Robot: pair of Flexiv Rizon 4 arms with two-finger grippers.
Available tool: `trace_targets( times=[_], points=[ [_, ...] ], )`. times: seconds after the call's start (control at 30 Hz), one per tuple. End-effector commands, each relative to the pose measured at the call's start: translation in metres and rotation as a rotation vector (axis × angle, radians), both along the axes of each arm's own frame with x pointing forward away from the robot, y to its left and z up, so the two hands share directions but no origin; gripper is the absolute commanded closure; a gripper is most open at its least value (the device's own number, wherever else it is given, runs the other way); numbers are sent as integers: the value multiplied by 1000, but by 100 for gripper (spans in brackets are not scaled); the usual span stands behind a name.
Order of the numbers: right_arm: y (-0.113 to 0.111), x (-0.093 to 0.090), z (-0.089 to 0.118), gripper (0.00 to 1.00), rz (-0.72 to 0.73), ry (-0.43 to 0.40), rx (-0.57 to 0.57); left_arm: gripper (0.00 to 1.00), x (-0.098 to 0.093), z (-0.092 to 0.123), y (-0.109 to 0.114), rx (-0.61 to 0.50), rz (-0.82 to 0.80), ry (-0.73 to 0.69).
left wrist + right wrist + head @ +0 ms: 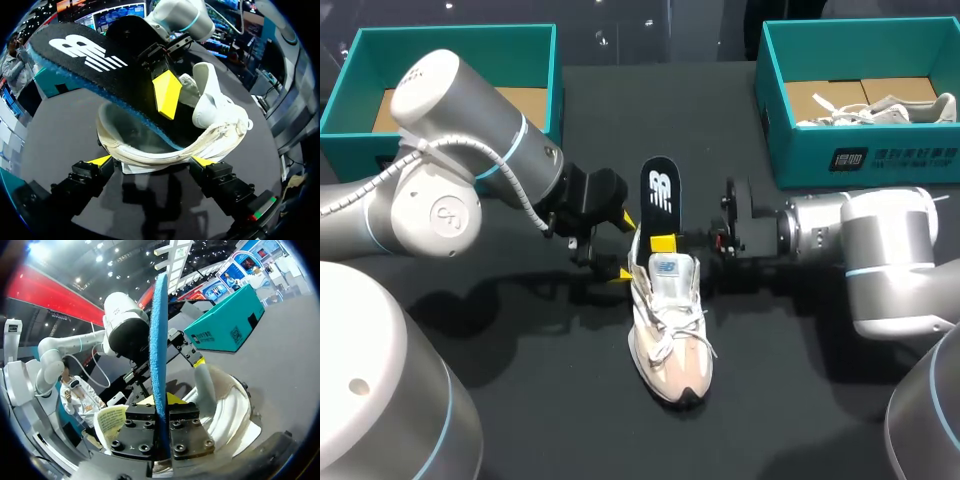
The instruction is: Take the shoe out of the shoebox, open the shoe tongue, remove and reinsert the insole, then place the shoe into the shoebox
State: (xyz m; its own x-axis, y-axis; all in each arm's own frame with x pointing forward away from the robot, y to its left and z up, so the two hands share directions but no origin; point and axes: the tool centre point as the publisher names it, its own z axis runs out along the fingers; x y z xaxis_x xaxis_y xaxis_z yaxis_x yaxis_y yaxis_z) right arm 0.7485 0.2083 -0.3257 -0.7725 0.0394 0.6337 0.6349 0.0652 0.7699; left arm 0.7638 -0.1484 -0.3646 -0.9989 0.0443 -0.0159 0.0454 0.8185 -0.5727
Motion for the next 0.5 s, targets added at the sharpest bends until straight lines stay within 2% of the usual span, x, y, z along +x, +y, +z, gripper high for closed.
trace_targets(
  times=[0.03, 0.17, 0.2, 0.3, 0.5],
  points=[
    [1, -6, -2, 100, 1, 25, -23, 0, 0, 0, 0, 1, 0, -1],
    [4, -4, 1, 98, 6, 18, -26, 0, 0, 0, 0, 1, 0, -1],
    [4, -2, 4, 80, 8, 10, -26, 0, 0, 0, 0, 1, 0, -1],
    [7, 2, 12, 68, 16, -18, -26, 0, 0, 0, 0, 1, 0, -1],
    [9, 13, 26, 69, 39, -62, -24, 0, 0, 0, 0, 1, 0, -1]
  ],
)
